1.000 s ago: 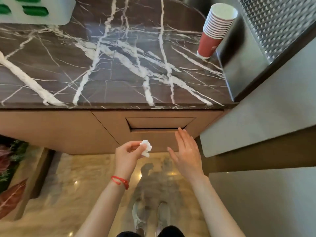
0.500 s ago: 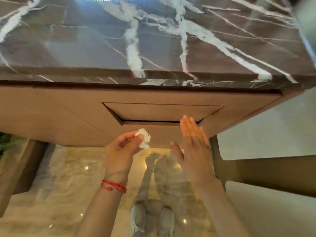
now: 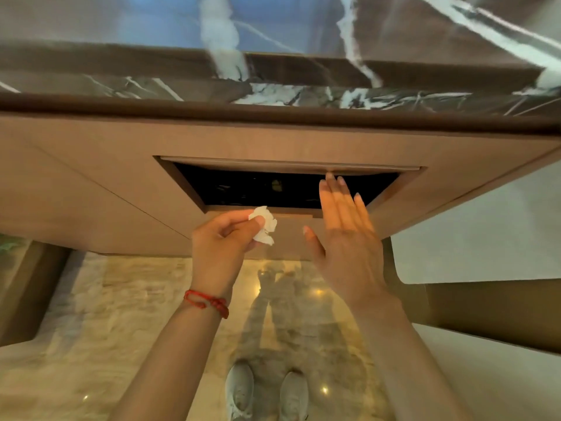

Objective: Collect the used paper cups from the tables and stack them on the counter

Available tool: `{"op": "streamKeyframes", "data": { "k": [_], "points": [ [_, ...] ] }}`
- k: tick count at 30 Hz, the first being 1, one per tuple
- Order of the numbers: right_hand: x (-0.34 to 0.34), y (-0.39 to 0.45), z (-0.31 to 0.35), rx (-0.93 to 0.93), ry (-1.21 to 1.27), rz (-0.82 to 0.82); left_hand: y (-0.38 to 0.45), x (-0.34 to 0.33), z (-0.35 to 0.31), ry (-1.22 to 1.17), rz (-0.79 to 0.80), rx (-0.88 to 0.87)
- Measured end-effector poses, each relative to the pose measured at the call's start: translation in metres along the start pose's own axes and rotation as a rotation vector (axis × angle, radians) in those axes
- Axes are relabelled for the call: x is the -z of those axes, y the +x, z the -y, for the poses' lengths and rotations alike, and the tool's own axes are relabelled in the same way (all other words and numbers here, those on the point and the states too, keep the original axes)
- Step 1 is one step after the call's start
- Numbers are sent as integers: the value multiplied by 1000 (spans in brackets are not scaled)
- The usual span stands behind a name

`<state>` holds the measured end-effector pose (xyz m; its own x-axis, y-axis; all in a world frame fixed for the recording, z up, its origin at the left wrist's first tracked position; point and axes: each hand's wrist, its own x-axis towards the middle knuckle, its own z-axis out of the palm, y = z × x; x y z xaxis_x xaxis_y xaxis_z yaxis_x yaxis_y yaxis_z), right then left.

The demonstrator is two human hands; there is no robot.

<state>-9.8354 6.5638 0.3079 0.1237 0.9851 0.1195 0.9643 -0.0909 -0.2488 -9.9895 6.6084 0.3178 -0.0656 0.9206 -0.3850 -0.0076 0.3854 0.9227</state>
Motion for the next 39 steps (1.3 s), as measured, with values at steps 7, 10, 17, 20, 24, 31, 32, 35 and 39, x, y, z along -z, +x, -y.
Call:
{"op": "streamKeyframes", "data": {
  "k": [7, 10, 17, 20, 24, 31, 32, 35, 39],
  "points": [
    [-1, 7, 0, 21, -9, -94, 22, -13, 0, -36, 9, 19],
    [0, 14, -2, 2, 59, -37, 33, -20, 0, -41, -7, 27],
    [-2, 25, -6, -7, 79, -36, 66, -37, -2, -136, -35, 98],
    [-3, 25, -6, 3, 80, -34, 76, -45, -5, -171, -14, 160],
    [-3, 23, -7, 15, 88, -26, 77, -45, -5, -173, -11, 209],
    [-4, 7, -3, 13, 134, -2, 32, -16, 9, 123, 9, -72],
    [-3, 2, -2, 19, 128, 0, 22, -12, 10, 174, 16, -122],
    [4, -12, 4, 24, 103, 37, -4, 2, 12, 377, 43, -259],
    [18, -31, 9, 7, 64, 165, -31, 18, 5, 632, 83, -417]
  ]
}}
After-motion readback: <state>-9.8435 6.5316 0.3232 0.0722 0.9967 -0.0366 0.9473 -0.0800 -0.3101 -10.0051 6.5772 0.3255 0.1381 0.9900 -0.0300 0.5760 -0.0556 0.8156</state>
